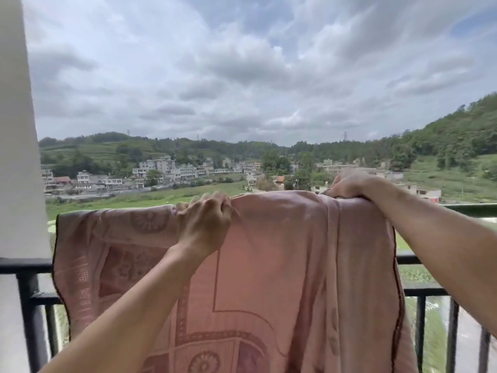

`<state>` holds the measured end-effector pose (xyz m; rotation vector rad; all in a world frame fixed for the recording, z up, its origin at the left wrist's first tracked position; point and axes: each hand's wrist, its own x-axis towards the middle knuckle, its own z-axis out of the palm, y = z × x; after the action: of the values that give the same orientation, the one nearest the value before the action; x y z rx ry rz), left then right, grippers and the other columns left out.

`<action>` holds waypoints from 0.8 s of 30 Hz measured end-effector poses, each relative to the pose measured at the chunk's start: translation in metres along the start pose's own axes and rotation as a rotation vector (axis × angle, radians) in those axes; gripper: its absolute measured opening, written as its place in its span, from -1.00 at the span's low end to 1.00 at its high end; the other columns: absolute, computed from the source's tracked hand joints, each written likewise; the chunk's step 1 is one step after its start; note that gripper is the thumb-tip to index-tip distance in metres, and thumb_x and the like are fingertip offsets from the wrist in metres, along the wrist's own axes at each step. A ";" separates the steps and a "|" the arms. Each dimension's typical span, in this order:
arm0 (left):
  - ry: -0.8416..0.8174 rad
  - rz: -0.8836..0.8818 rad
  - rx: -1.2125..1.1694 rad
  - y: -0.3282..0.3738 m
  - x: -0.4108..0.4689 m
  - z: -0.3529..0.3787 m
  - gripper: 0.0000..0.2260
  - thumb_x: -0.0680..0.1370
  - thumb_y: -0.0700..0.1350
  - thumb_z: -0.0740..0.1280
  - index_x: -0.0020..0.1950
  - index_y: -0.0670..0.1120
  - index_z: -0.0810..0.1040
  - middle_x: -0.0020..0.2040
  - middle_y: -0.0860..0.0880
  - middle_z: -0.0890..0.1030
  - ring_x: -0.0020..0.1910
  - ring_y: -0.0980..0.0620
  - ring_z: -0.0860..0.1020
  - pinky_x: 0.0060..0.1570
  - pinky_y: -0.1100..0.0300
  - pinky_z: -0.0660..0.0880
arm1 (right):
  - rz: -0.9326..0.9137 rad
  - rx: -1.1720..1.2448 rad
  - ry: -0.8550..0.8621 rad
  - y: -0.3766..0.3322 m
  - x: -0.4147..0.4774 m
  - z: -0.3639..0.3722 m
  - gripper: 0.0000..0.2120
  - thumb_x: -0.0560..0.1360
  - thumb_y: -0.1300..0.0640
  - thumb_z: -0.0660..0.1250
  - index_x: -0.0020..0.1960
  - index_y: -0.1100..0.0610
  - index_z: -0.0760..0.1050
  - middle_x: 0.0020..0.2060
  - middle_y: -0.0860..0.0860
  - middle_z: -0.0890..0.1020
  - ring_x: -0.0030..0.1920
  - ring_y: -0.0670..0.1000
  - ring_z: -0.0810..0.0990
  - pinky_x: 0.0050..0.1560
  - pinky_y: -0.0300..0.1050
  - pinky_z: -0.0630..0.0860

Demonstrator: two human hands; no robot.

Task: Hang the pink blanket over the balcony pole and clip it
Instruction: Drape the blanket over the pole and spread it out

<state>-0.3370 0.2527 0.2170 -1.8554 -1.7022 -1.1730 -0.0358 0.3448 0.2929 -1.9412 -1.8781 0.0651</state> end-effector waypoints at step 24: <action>0.015 0.172 -0.091 0.056 -0.003 0.012 -0.64 0.59 0.20 0.11 -0.32 0.03 0.33 -0.42 0.08 0.45 -0.33 -0.05 0.51 -0.29 0.15 0.33 | -0.354 0.450 0.604 0.070 -0.017 -0.037 -0.60 0.26 -0.38 0.35 -0.15 -0.10 0.66 -0.20 -0.13 0.70 -0.15 -0.08 0.66 -0.13 0.03 0.62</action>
<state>-0.2798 0.2478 0.2223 -1.9969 -1.4703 -1.2079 0.0405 0.3190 0.2983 -1.1423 -1.5866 -0.1732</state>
